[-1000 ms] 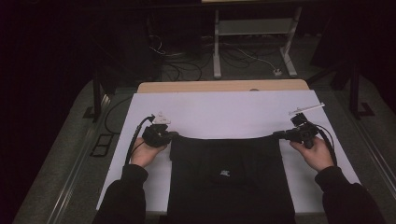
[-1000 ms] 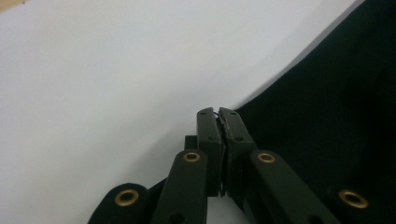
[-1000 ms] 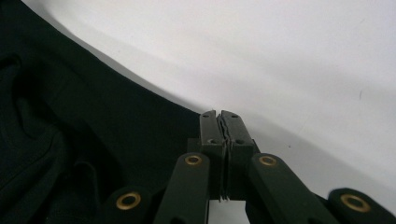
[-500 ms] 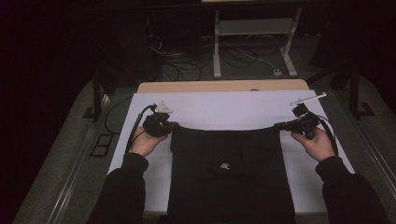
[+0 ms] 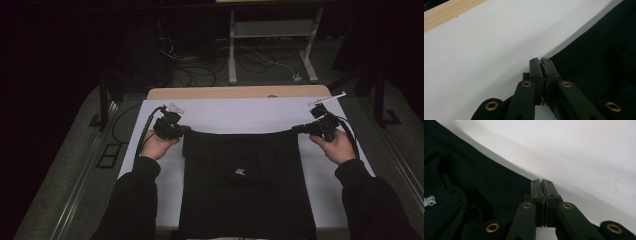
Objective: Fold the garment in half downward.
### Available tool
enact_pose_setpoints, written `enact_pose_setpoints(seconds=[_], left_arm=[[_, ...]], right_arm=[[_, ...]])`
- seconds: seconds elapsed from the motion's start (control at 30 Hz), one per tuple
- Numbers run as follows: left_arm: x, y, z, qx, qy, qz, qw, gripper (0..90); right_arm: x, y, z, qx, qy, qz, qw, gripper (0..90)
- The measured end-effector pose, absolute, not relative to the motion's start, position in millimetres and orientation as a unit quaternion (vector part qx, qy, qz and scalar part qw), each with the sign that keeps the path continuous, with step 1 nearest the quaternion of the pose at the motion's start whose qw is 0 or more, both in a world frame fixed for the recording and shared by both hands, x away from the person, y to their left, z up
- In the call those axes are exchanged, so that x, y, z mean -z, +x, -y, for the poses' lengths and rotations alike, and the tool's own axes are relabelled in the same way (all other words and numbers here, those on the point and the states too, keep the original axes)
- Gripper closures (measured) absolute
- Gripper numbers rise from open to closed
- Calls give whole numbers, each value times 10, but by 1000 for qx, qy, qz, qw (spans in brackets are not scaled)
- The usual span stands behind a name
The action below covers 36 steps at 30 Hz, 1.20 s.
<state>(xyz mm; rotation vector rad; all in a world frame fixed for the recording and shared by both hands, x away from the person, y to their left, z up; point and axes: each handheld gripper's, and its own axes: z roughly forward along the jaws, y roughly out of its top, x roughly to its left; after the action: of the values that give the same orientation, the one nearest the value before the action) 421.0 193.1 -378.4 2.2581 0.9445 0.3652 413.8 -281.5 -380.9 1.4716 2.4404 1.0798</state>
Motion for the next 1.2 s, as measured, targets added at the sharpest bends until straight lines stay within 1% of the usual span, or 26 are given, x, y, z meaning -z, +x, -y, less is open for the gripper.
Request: enact_pose_setpoints(seconds=[0.43, 0.7, 0.93, 1.07, 1.2], left_arm=[[3831, 4358, -1970, -138, 853, -376, 336, 866], [3787, 4450, -1903, -145, 852, -372, 339, 866], [3753, 4518, -1894, -154, 849, -375, 339, 866], [3726, 4550, -1879, -148, 838, -386, 355, 866], [3693, 4583, -1862, -155, 842, -383, 348, 865]], right_arm=[[3823, 4258, 2837, -368, 489, -789, 57, 870], [3855, 4332, 2864, -366, 496, -785, 63, 870], [3806, 4394, 2878, -371, 499, -780, 68, 869], [3796, 4429, 2870, -369, 501, -779, 74, 867], [3783, 4470, 2849, -365, 505, -778, 79, 867]])
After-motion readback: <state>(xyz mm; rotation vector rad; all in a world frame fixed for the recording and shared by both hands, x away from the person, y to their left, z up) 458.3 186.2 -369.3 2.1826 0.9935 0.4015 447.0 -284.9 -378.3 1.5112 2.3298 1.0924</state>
